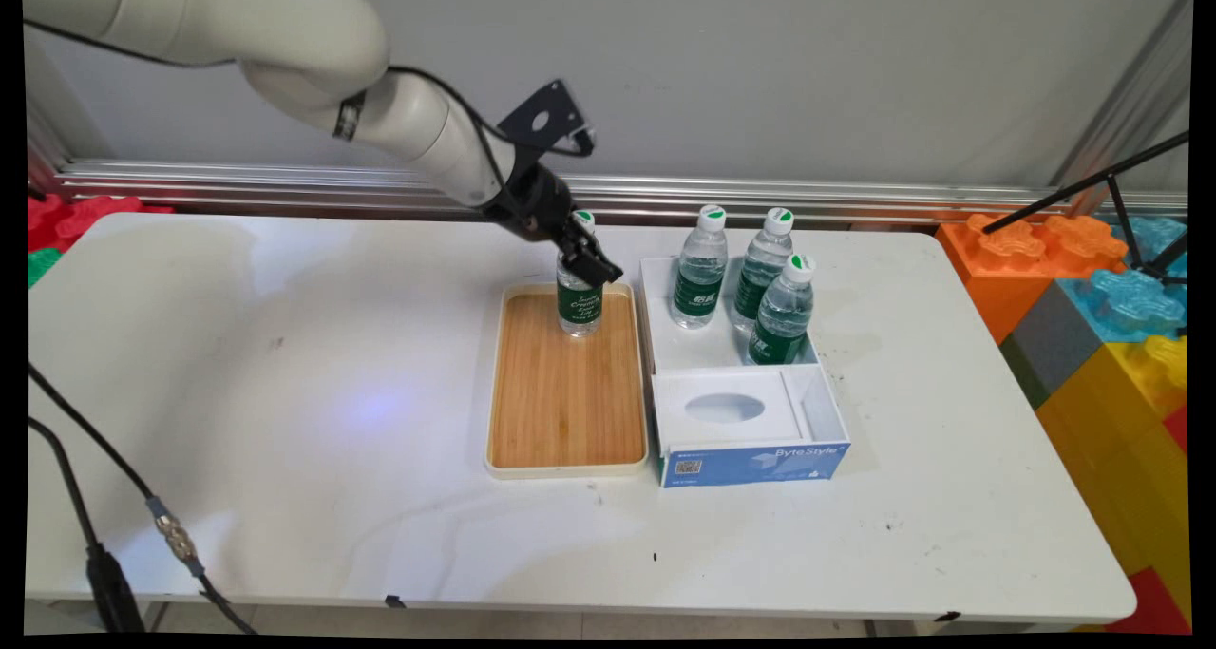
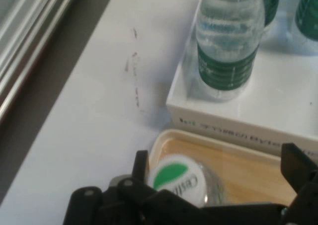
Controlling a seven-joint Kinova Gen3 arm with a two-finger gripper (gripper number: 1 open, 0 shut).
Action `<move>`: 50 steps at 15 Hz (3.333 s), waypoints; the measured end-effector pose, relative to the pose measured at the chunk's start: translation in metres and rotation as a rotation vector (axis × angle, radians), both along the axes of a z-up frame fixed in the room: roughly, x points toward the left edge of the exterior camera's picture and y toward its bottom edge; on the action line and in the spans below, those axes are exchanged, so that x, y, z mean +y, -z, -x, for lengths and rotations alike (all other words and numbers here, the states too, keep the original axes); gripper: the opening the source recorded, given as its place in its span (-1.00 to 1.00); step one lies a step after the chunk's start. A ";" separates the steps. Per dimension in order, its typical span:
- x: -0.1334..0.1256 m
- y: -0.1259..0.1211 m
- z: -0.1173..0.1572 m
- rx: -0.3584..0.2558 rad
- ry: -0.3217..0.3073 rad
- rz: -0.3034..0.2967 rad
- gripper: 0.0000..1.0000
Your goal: Pick up the green bottle from the white box, then place the picked object on the tray
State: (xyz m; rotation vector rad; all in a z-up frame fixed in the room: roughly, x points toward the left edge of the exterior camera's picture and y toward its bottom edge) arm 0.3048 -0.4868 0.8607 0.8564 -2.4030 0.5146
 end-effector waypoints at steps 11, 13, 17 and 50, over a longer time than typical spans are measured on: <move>-0.005 -0.051 0.059 0.027 -0.040 0.012 1.00; -0.014 -0.039 0.064 0.031 -0.037 0.016 1.00; -0.032 -0.011 0.074 0.035 -0.037 0.023 1.00; -0.038 -0.058 0.122 0.093 -0.069 0.011 -1.00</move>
